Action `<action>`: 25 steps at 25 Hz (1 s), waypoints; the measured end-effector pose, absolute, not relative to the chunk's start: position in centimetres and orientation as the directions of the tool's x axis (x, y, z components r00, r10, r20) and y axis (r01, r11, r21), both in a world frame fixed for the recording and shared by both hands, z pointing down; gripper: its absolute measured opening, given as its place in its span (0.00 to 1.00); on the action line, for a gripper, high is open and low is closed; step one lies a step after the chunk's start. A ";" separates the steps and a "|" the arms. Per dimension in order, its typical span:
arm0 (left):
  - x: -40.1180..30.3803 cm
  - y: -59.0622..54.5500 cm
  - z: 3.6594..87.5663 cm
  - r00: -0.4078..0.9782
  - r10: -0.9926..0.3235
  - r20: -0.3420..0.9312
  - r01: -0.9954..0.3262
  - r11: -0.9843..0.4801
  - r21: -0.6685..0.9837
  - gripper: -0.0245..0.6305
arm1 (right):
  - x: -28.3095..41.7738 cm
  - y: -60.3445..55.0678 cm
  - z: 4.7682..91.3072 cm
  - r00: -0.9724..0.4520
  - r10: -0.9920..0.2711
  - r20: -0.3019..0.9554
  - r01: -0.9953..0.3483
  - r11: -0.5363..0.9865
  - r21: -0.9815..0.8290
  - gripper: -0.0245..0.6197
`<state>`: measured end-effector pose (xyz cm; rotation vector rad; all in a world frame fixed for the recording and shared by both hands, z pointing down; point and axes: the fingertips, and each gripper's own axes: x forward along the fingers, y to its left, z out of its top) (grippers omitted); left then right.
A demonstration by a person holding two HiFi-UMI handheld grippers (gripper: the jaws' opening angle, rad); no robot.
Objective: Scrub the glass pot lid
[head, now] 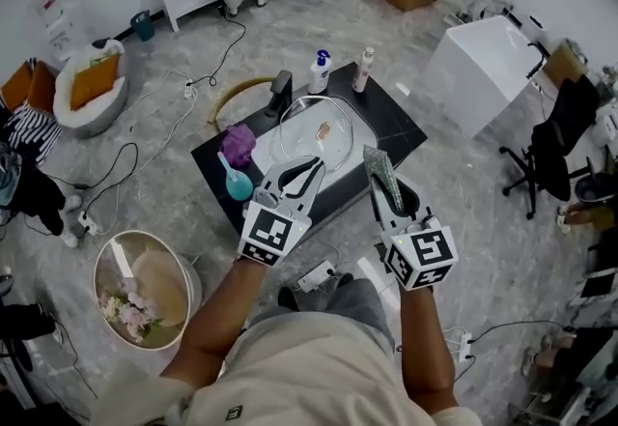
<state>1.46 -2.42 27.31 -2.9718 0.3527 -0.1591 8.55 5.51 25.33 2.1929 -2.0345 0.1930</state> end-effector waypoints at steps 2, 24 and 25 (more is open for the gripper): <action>1.2 -3.5 27.9 0.960 -0.266 0.090 -0.251 -0.956 -0.155 0.09 | 8.7 4.0 26.0 0.048 -0.979 0.198 -0.999 -0.045 0.020 0.17; 11.2 -21.7 46.1 0.721 -0.622 0.305 -0.648 -0.761 -0.020 0.09 | 23.4 -24.2 49.7 -0.374 -0.792 0.483 -0.897 0.440 0.028 0.17; 10.9 -22.1 47.0 0.703 -0.636 0.317 -0.668 -0.744 -0.013 0.09 | 23.4 -25.2 51.2 -0.385 -0.777 0.498 -0.888 0.459 0.029 0.17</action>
